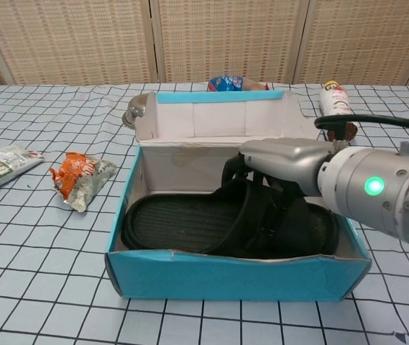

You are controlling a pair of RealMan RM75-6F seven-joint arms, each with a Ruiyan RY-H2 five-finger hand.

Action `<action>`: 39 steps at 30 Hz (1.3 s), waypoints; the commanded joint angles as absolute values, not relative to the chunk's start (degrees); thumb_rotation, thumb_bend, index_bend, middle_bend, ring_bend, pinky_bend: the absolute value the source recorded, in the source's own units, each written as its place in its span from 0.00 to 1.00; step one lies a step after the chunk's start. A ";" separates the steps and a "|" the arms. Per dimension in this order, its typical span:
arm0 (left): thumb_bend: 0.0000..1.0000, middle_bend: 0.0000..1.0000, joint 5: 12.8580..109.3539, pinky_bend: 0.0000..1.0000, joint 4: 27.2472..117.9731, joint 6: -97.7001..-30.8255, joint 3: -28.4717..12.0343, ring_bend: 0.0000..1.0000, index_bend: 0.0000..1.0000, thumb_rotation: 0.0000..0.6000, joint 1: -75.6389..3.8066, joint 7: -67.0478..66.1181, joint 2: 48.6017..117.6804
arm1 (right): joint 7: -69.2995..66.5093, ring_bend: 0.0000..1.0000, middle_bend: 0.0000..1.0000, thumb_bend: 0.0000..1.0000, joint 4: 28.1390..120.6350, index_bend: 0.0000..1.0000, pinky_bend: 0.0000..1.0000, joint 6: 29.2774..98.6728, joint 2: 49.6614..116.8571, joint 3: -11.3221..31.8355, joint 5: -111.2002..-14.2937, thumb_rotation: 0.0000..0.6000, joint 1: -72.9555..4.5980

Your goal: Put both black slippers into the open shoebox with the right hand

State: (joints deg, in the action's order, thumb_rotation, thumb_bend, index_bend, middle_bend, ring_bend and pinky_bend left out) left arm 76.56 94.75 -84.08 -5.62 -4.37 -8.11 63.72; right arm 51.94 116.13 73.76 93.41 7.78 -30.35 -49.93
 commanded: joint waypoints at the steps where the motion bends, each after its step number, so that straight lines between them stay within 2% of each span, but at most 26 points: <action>1: 0.50 0.25 76.60 0.53 94.64 -84.08 -5.60 0.33 0.35 1.00 -4.39 -8.11 63.72 | 49.68 0.52 0.69 0.29 112.30 0.70 0.47 71.37 94.04 7.37 -28.76 1.00 -49.61; 4: 0.50 0.25 76.43 0.53 94.59 -84.07 -5.67 0.33 0.35 1.00 -4.39 -7.97 63.74 | 48.14 0.51 0.69 0.29 110.51 0.69 0.47 70.00 94.38 7.56 -28.01 1.00 -49.45; 6: 0.50 0.25 76.42 0.53 94.63 -84.07 -5.71 0.33 0.35 1.00 -4.40 -7.79 63.70 | 46.42 0.48 0.69 0.29 109.96 0.63 0.46 68.46 94.26 7.95 -27.64 1.00 -49.23; 8: 0.50 0.25 76.51 0.53 94.52 -84.09 -5.67 0.33 0.35 1.00 -4.40 -7.83 63.70 | 44.49 0.37 0.59 0.26 110.19 0.50 0.42 66.45 93.58 8.62 -26.95 1.00 -49.04; 9: 0.50 0.25 76.50 0.53 94.49 -84.09 -5.66 0.33 0.35 1.00 -4.41 -7.84 63.71 | 43.39 0.27 0.50 0.22 110.42 0.42 0.36 65.38 93.09 9.04 -26.72 1.00 -48.95; 11: 0.50 0.25 76.40 0.53 94.53 -83.97 -5.68 0.33 0.35 1.00 -4.44 -7.74 63.71 | 41.13 0.07 0.31 0.15 111.16 0.28 0.17 63.15 91.69 9.74 -26.77 1.00 -48.75; 12: 0.50 0.25 76.37 0.53 94.54 -83.89 -5.68 0.33 0.35 1.00 -4.47 -7.70 63.70 | 39.99 0.03 0.25 0.13 111.58 0.22 0.10 62.27 90.85 9.92 -27.77 1.00 -48.58; 13: 0.50 0.25 76.39 0.53 94.53 -83.87 -5.65 0.33 0.35 1.00 -4.48 -7.73 63.69 | 39.15 0.00 0.19 0.10 111.99 0.17 0.05 61.72 90.16 9.99 -28.79 1.00 -48.40; 15: 0.50 0.25 76.41 0.53 94.46 -83.85 -5.60 0.33 0.35 1.00 -4.49 -7.91 63.72 | 37.71 0.00 0.12 0.07 112.86 0.09 0.02 60.61 88.69 9.91 -30.42 1.00 -48.09; 18: 0.50 0.25 76.28 0.53 94.54 -83.69 -5.57 0.33 0.35 1.00 -4.54 -8.01 63.78 | 34.63 0.00 0.05 0.05 114.93 0.01 0.01 58.76 85.85 10.34 -32.40 1.00 -47.45; 24: 0.50 0.25 76.30 0.53 94.51 -83.40 -5.39 0.33 0.35 1.00 -4.70 -8.54 63.94 | 28.98 0.00 0.00 0.04 118.40 0.00 0.00 55.80 79.41 11.35 -36.16 1.00 -46.26; 28: 0.50 0.25 76.32 0.53 94.49 -83.36 -5.38 0.33 0.35 1.00 -4.74 -8.58 63.91 | 26.53 0.00 0.00 0.04 119.90 0.00 0.00 57.34 74.93 11.19 -42.12 1.00 -44.24; 30: 0.50 0.25 76.22 0.53 94.48 -83.41 -5.41 0.33 0.35 1.00 -4.70 -8.49 63.90 | 27.16 0.00 0.00 0.04 119.52 0.00 0.00 60.03 73.43 9.98 -46.52 1.00 -42.76; 34: 0.50 0.26 76.23 0.53 94.53 -83.46 -5.42 0.33 0.35 1.00 -4.68 -8.39 63.86 | 31.33 0.00 0.00 0.04 115.58 0.00 0.01 65.69 70.28 4.21 -56.37 1.00 -38.89; 39: 0.50 0.26 76.03 0.53 94.60 -83.36 -5.44 0.33 0.35 1.00 -4.76 -8.69 63.99 | 28.63 0.00 0.00 0.04 111.77 0.00 0.01 64.51 65.58 0.67 -56.33 1.00 -35.65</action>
State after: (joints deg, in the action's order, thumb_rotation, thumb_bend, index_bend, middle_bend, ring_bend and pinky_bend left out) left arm 76.04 94.59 -83.37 -5.44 -4.75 -8.69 63.98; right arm 29.77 113.80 64.86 67.81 2.40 -57.05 -37.44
